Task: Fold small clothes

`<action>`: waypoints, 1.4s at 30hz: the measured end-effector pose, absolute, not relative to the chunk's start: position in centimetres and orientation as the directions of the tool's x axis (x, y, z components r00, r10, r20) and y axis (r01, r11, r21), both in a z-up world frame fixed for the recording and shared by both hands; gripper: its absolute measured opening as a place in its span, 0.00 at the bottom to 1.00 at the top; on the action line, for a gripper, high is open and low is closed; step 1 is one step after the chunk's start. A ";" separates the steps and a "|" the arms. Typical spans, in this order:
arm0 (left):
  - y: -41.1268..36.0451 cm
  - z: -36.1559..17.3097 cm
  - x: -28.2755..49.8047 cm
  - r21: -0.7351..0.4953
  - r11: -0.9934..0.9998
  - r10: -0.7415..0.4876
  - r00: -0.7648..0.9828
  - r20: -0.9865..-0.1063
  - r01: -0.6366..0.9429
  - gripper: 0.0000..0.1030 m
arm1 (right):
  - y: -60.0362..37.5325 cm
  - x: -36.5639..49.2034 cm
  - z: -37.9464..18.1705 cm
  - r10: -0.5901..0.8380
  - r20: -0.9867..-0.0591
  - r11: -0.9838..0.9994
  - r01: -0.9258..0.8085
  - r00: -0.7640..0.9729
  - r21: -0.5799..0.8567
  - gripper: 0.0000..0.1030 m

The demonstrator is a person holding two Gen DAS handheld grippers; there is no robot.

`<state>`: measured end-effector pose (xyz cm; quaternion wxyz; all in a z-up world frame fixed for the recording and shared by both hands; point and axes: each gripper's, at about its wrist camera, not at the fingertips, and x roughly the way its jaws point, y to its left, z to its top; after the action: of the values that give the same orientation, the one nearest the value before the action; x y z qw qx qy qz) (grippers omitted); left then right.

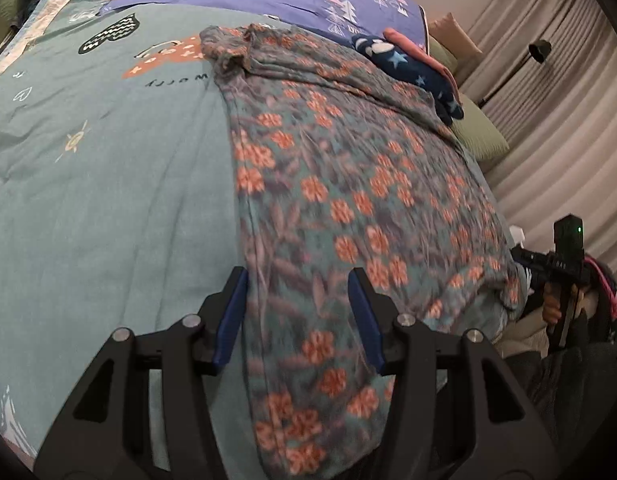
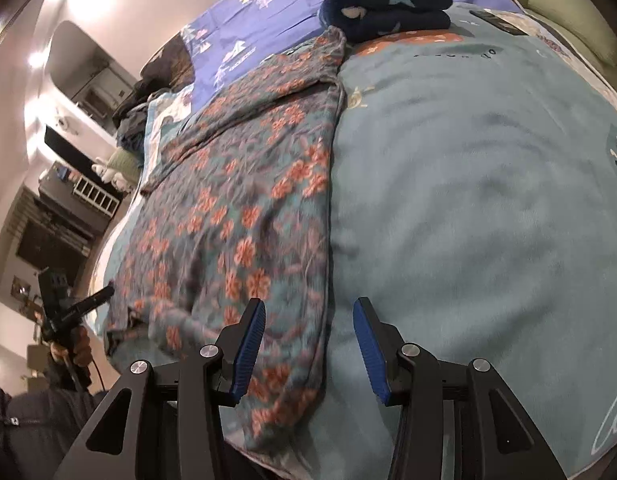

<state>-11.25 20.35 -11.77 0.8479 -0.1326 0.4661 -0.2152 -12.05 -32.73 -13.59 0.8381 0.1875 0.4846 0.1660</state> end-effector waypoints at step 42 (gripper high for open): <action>21.2 -12.5 -14.7 -0.507 0.839 -0.535 0.460 -0.709 0.195 0.50 | -35.2 -18.0 -15.8 0.705 -0.538 0.632 -0.065 0.462 0.772 0.51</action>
<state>-14.68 21.18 -12.50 0.8351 -0.1804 0.4715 -0.2187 -18.03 -35.19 -15.79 0.7799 0.3508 0.4558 0.2469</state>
